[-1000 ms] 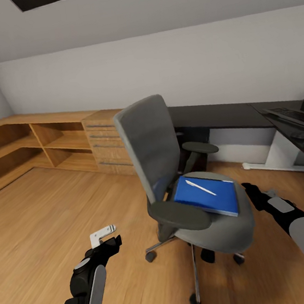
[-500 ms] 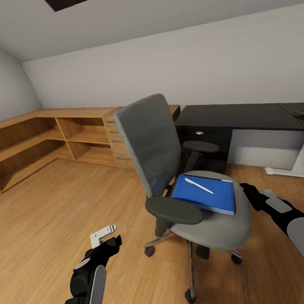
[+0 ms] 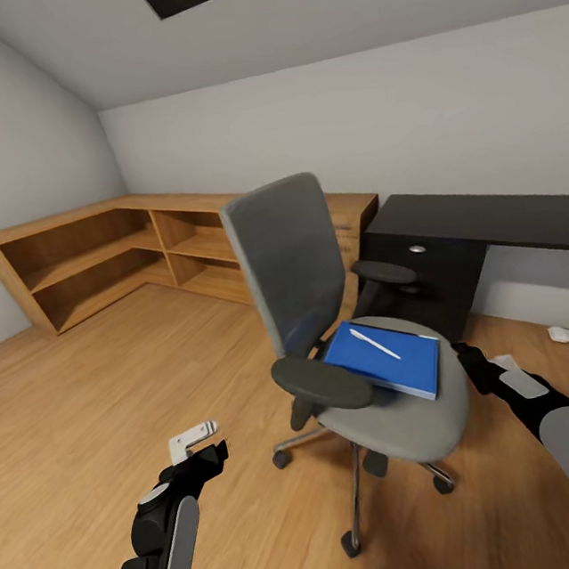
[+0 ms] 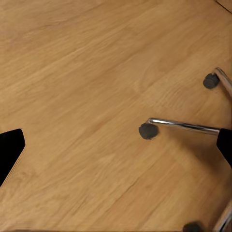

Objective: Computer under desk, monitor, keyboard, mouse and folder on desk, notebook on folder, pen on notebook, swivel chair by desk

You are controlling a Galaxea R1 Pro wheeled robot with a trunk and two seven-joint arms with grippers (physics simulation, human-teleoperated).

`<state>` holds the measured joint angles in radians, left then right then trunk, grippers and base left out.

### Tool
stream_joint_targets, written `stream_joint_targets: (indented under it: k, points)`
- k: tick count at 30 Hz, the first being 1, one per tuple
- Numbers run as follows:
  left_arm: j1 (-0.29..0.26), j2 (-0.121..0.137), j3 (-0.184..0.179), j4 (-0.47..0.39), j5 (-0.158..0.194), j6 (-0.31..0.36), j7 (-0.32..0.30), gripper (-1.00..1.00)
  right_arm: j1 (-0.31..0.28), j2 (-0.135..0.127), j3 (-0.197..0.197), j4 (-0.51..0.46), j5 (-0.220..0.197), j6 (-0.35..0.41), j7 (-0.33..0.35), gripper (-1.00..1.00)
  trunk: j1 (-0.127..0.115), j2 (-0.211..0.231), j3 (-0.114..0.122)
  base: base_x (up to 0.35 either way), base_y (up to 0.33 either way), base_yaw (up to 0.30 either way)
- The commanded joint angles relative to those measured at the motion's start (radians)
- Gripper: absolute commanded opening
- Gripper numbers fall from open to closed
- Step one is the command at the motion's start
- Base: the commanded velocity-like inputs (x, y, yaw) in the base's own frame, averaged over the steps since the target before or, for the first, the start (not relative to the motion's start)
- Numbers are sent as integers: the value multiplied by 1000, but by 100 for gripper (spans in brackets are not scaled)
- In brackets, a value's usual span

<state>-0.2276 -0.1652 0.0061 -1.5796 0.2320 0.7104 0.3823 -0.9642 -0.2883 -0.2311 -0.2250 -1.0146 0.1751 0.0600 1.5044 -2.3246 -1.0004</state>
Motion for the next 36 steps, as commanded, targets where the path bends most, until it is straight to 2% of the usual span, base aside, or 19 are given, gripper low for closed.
stream_joint_targets:
  k: [1, 21, 36]
  points:
    - [-1, -1, 0, 0, 10, 3, 7, 100, 0, 10, -4, 0, -16, 4, 6, 100, 0, 0, -1, 0, 0, 272]
    - [-1, -2, 0, 0, 10, 3, 7, 100, -1, 18, -4, 0, -13, 3, 6, 100, 0, 0, -1, 0, 0, 263]
    - [-1, -2, 0, 1, 10, 3, 7, 100, -1, 21, -3, -3, -15, 3, 6, 100, 0, 0, -1, 0, 0, 27]
